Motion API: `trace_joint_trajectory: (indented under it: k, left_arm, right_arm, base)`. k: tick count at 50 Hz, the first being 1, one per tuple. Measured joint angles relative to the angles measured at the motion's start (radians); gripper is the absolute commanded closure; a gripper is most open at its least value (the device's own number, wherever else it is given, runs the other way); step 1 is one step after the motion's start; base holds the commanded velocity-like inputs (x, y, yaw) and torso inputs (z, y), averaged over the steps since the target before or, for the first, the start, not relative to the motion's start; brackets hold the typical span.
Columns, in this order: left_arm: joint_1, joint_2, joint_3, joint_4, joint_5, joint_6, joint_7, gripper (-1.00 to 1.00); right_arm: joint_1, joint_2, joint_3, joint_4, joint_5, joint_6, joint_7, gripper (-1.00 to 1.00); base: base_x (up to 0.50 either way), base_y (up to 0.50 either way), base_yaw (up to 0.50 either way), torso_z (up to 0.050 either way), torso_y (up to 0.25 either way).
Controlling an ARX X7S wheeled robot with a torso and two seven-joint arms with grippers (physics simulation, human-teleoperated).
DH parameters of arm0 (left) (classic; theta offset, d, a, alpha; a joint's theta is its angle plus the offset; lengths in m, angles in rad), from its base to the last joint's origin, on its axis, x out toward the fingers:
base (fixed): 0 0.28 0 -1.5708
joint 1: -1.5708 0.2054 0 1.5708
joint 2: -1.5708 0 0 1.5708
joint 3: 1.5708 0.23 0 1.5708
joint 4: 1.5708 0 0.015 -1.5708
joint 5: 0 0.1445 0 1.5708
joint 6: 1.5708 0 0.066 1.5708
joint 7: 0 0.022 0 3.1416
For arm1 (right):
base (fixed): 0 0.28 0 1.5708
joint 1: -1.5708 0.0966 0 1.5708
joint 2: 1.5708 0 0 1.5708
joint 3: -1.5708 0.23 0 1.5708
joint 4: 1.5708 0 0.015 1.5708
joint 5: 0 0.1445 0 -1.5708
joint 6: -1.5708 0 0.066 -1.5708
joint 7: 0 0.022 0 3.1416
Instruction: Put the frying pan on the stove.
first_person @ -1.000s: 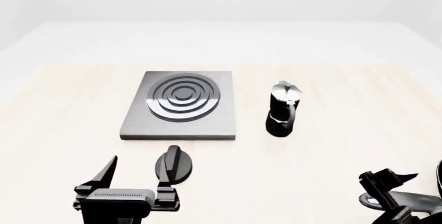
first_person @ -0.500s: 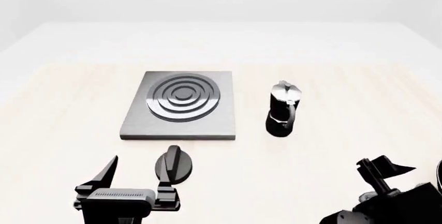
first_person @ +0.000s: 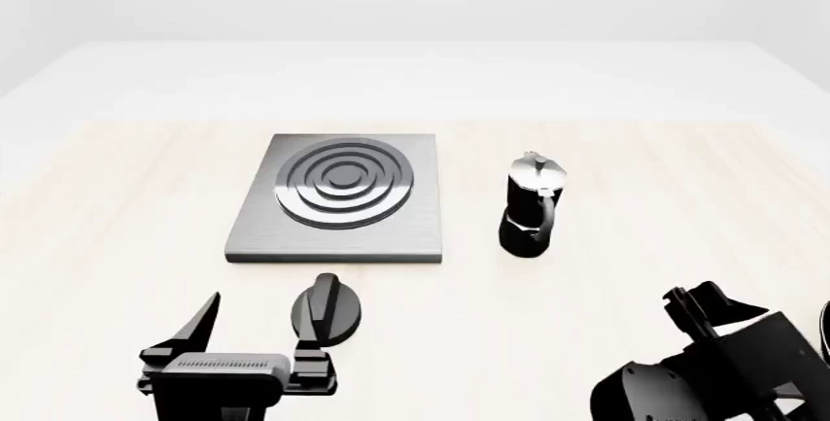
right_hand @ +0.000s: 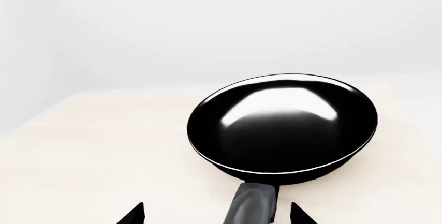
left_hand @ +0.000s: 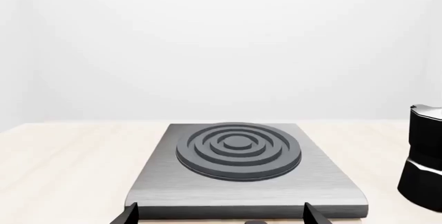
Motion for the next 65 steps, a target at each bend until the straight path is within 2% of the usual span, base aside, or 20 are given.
trace_joint_trajectory:
  k: [34,65]
  left_arm:
    - [-0.003,-0.012,0.011,-0.002,-0.009,0.005,-0.014,-1.0]
    - [-0.007,-0.021,0.02,-0.011,-0.016,0.01,-0.025,-1.0]
  right_arm:
    - [0.051,-0.004,0.018,0.221,0.116,-0.081,-0.039,-1.0]
    - [0.063,-0.003,0.013,0.306,0.175,-0.134,-0.048,-1.0]
  base:
    - [0.0,0.0,0.0,0.0,0.0]
    - [0.0,0.0,0.0,0.0,0.0]
